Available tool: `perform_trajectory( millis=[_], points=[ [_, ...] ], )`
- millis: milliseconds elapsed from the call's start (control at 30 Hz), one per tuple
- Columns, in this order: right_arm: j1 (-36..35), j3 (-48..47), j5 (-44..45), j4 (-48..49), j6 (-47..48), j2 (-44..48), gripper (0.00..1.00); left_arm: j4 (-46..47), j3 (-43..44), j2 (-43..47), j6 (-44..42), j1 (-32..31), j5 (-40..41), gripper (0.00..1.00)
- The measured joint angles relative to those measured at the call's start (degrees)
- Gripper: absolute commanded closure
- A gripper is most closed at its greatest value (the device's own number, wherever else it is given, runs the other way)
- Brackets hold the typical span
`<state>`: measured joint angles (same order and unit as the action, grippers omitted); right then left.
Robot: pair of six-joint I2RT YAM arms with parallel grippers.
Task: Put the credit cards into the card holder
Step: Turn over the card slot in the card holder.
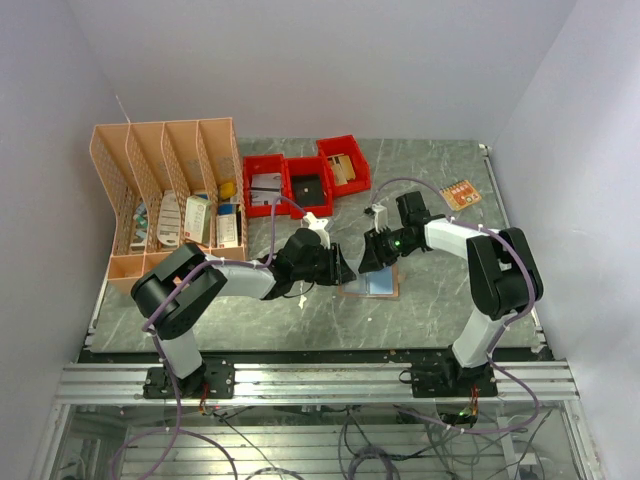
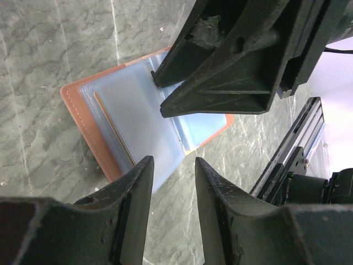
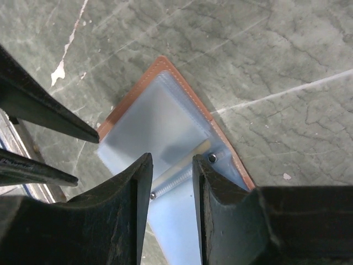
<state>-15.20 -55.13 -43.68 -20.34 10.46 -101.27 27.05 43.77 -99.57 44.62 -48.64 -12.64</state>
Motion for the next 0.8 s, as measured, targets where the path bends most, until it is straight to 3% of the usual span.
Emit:
perform_trajectory(
  millis=[167,433,800],
  points=[
    [-0.6,-0.3,2.8,0.4,-1.8,-0.9,0.68,-0.4,0.0,0.0,0.0,0.0,0.2,0.53],
    [-1.7,-1.7,6.0,0.3,-2.3,-1.9,0.81,-1.3,0.0,0.0,-0.1,0.0,1.0,0.53],
    [-1.7,-2.1,6.6,0.1,-2.3,-2.3,0.83,-2.5,0.0,0.0,0.0,0.0,2.1,0.49]
  ],
)
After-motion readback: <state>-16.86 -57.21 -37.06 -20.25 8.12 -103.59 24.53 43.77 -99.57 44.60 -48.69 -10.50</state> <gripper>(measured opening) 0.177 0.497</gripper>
